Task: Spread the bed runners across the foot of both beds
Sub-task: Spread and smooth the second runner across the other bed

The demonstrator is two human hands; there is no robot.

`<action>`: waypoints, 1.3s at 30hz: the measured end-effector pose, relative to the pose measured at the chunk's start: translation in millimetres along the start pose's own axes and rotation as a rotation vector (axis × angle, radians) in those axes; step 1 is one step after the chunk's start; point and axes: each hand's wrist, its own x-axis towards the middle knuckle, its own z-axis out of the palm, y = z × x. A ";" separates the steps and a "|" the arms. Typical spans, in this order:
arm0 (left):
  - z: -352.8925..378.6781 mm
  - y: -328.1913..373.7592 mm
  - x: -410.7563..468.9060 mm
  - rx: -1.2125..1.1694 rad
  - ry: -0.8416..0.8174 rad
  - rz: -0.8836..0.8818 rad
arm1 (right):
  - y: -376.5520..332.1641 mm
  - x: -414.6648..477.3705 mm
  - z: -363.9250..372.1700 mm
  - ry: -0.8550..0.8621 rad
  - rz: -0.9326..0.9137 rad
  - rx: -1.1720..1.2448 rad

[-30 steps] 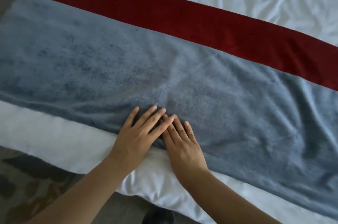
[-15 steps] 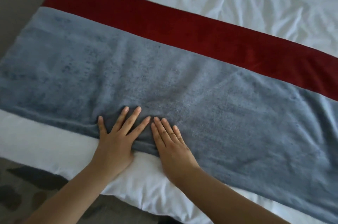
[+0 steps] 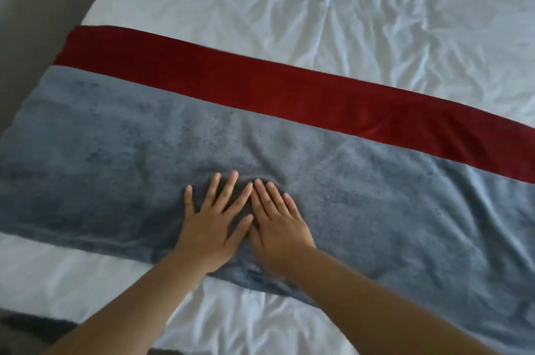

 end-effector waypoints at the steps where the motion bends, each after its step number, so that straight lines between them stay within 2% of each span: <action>1: 3.4 -0.8 11.2 0.062 0.010 0.018 | 14.5 0.5 1.3 0.040 0.018 -0.046; 4: 22.2 -13.5 23.3 0.141 0.063 0.024 | 59.0 -8.9 5.2 0.133 0.072 -0.112; 7: 30.0 -16.3 24.6 0.154 0.079 0.033 | 91.8 -21.0 7.9 0.208 0.219 -0.104; 15: 25.7 -10.2 27.8 0.149 0.082 -0.008 | 100.1 -19.2 15.5 0.220 0.222 -0.083; 22: 26.8 66.6 51.0 0.047 0.150 -0.058 | 106.0 -25.8 13.5 0.309 0.193 -0.060; 26: 45.3 73.0 51.2 0.025 0.220 -0.067 | 139.7 -44.8 13.1 0.393 0.325 -0.076; 29: 48.8 65.6 54.7 0.038 0.232 -0.049 | 184.9 -66.6 9.3 0.374 0.408 -0.089; 31: 48.3 68.6 54.9 0.044 0.229 -0.064 | 202.5 -73.1 6.7 0.344 0.398 -0.087; 39: 45.9 74.3 54.3 0.075 0.256 -0.113 | 197.5 -70.9 2.1 0.313 0.393 -0.066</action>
